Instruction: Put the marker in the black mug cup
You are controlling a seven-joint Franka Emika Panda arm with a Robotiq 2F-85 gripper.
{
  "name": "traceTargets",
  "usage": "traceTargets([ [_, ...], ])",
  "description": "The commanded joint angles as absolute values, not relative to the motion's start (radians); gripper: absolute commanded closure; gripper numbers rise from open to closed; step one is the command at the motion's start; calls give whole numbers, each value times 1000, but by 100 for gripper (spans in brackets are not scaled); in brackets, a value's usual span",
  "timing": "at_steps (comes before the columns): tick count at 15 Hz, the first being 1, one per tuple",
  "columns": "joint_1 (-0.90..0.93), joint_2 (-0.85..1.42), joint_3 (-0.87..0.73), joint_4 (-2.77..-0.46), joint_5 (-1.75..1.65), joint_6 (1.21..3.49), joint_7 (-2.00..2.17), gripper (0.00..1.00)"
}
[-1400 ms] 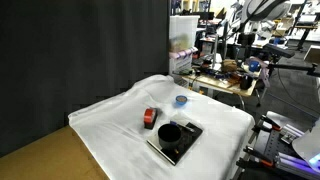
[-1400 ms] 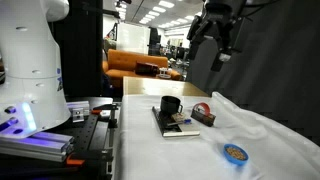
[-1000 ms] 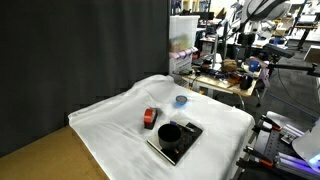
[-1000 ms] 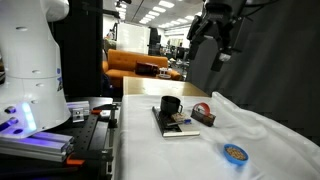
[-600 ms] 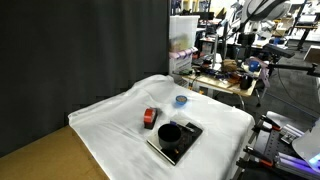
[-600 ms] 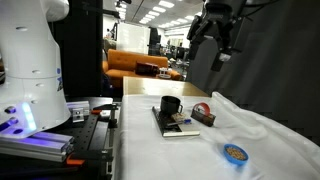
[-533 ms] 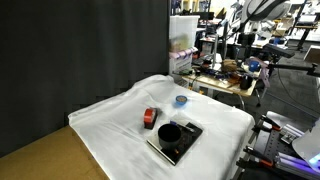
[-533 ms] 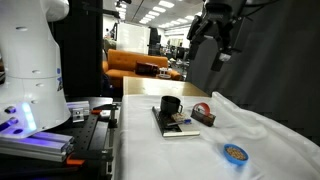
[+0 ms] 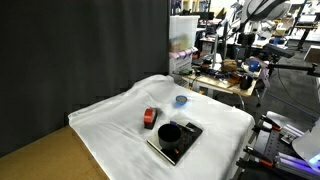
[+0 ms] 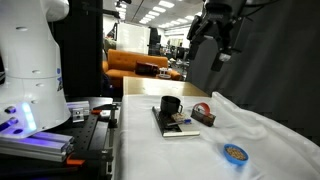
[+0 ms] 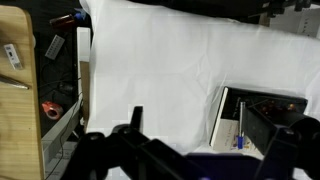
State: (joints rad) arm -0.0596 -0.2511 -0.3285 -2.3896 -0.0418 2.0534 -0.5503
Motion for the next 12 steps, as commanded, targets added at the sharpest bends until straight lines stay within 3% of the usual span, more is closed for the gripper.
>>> traceTargets([
  [1, -89, -249, -300, -2389, -34, 2052, -556, 0],
  [8, -83, -191, -295, -2370, -7, 2089, -552, 0],
  [12, -78, -11, -287, -2308, 89, 2211, -629, 0],
])
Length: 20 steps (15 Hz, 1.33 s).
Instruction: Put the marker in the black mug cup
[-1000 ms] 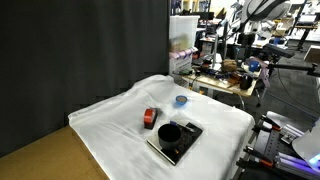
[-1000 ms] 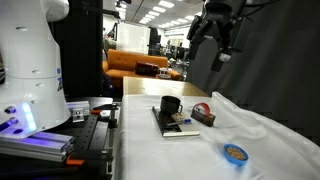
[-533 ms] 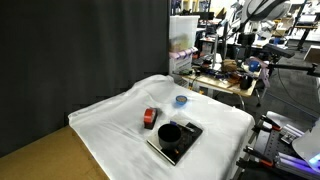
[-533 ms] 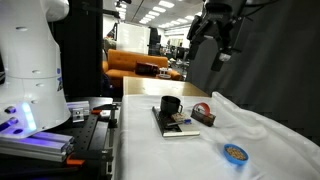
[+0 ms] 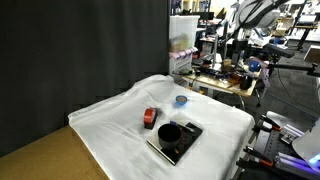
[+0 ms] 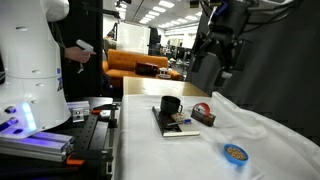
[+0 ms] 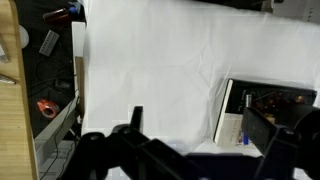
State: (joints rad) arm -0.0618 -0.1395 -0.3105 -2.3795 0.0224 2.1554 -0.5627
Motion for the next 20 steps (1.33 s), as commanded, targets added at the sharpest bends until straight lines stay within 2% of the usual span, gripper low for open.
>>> traceTargets([
  [1, -81, 43, -275, -2281, 123, 2243, -660, 0],
  [7, -136, 300, -117, -2062, 256, 2319, -784, 0],
  [8, -131, 264, -120, -2116, 212, 2330, -719, 0],
  [20, -165, 307, -57, -2048, 246, 2327, -753, 0],
])
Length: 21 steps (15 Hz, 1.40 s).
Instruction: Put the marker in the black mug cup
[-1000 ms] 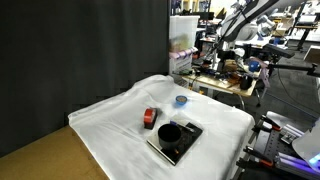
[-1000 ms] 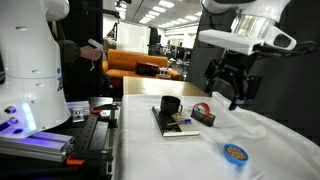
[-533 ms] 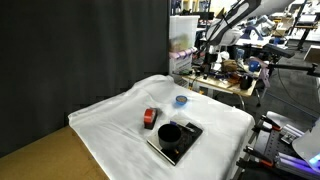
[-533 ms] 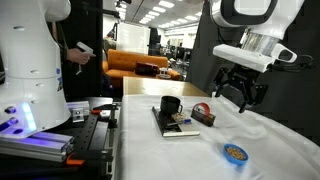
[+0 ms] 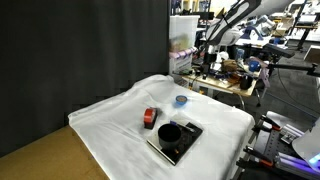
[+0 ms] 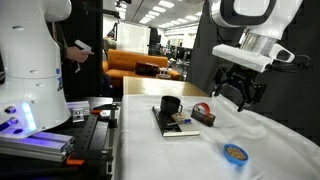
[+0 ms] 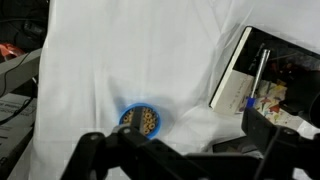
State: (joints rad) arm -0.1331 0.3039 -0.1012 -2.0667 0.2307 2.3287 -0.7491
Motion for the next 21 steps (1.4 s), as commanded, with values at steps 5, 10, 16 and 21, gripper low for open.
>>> traceTargets([
  [5, -162, 301, 15, -2023, 314, 2320, -787, 0],
  [10, -160, 288, 52, -2032, 362, 2302, -809, 0],
  [16, -142, 299, 44, -2030, 339, 2314, -770, 0],
  [21, -147, 293, 44, -2041, 346, 2331, -780, 0],
])
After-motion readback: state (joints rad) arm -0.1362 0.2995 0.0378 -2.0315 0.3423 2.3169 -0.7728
